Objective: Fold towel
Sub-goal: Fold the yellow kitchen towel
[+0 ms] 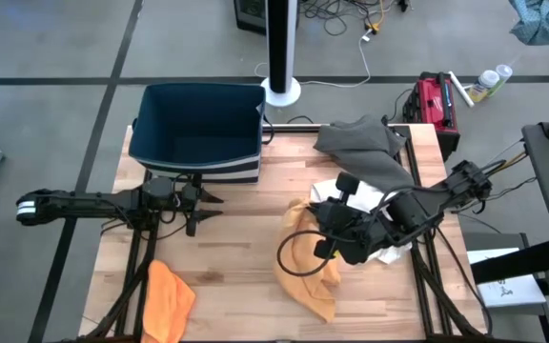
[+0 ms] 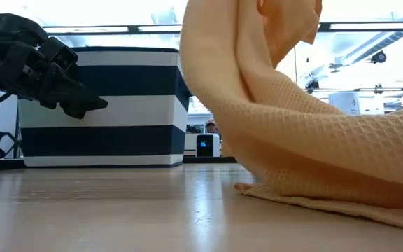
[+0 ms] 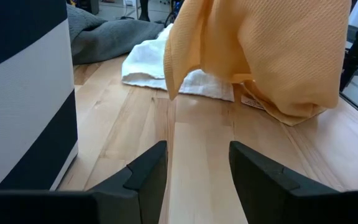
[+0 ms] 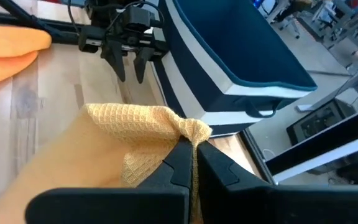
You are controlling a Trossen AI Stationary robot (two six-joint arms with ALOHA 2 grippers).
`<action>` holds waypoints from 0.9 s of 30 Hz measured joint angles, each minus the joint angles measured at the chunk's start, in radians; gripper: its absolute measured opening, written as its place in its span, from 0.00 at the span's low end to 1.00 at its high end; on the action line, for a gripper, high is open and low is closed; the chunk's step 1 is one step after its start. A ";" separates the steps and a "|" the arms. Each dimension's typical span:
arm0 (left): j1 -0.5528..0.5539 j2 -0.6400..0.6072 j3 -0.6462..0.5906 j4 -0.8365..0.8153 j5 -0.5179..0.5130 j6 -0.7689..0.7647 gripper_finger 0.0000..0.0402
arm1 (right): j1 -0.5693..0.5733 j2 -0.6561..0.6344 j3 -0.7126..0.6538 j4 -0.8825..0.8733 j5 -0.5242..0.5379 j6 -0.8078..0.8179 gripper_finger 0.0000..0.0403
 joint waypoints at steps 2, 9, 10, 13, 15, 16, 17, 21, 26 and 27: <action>0.000 0.000 0.000 0.000 0.000 0.000 0.41 | 0.000 -0.005 0.025 0.001 0.000 -0.020 0.01; 0.000 0.000 0.000 0.025 -0.014 -0.005 0.41 | 0.000 -0.010 0.162 0.002 -0.021 -0.120 0.01; 0.000 0.001 0.000 0.054 -0.020 -0.045 0.41 | 0.000 -0.010 0.177 0.002 -0.035 -0.134 0.01; -0.001 0.000 0.000 0.167 -0.020 -0.314 0.41 | 0.000 -0.010 0.208 0.002 -0.081 -0.181 0.01; -0.001 0.000 0.000 0.234 -0.023 -0.514 0.41 | 0.000 -0.010 0.213 0.002 -0.087 -0.212 0.01; -0.001 0.000 0.000 0.270 -0.023 -0.598 0.41 | 0.000 -0.010 0.213 0.002 -0.088 -0.232 0.01; -0.001 0.000 0.000 0.311 -0.023 -0.656 0.41 | -0.002 -0.010 0.213 0.002 -0.087 -0.247 0.01; -0.010 -0.001 0.001 0.477 0.014 -0.624 0.41 | -0.014 0.007 0.213 0.003 -0.085 -0.253 0.01; -0.163 0.037 0.001 0.584 0.008 -0.599 0.41 | -0.010 0.067 0.208 0.002 -0.091 -0.237 0.01; -0.214 0.052 0.001 0.618 -0.034 -0.573 0.41 | -0.010 0.084 0.207 0.000 -0.098 -0.229 0.01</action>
